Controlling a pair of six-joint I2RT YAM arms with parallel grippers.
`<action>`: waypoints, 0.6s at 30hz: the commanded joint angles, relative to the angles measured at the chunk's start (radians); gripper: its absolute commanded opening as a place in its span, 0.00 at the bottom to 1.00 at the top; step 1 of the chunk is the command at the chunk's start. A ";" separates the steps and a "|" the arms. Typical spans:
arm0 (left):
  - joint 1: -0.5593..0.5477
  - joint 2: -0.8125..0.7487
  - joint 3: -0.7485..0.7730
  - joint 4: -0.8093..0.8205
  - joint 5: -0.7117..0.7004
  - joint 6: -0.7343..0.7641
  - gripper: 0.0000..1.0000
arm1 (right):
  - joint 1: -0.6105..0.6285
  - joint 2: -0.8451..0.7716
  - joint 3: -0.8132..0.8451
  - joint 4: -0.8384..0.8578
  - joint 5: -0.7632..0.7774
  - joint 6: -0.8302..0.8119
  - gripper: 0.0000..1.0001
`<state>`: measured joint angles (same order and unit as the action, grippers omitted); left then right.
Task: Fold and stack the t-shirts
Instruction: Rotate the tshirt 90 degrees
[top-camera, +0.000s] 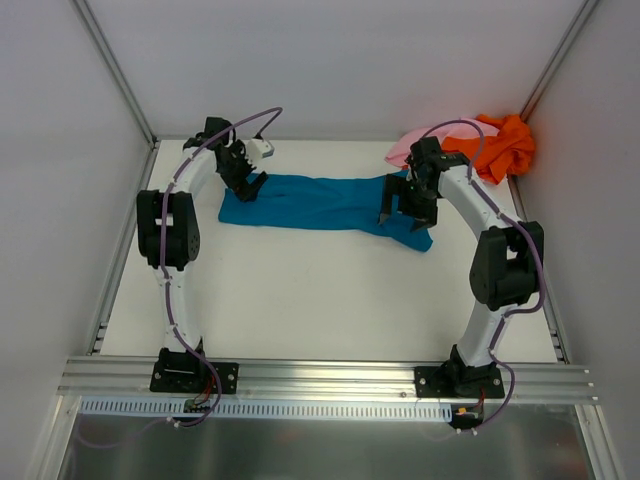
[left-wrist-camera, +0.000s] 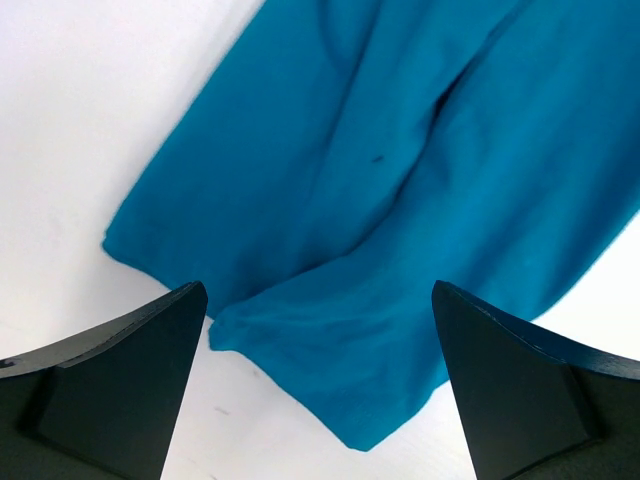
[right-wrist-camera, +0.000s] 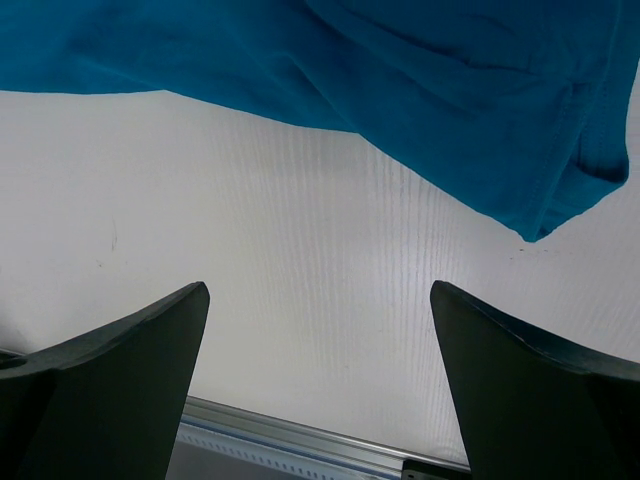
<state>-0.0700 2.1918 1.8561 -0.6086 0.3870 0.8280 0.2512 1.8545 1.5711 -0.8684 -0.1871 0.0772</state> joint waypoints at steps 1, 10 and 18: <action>0.019 0.014 0.037 -0.075 0.095 0.060 0.99 | 0.005 -0.011 0.061 -0.049 0.028 -0.025 1.00; 0.027 0.060 0.032 -0.122 0.124 0.036 0.99 | 0.005 -0.023 0.087 -0.061 0.032 -0.028 0.99; 0.022 0.089 0.052 -0.146 0.118 0.011 0.99 | 0.005 -0.054 0.092 -0.055 0.017 -0.019 0.99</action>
<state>-0.0486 2.2776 1.8698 -0.7036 0.4618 0.8398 0.2523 1.8542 1.6215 -0.9035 -0.1688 0.0628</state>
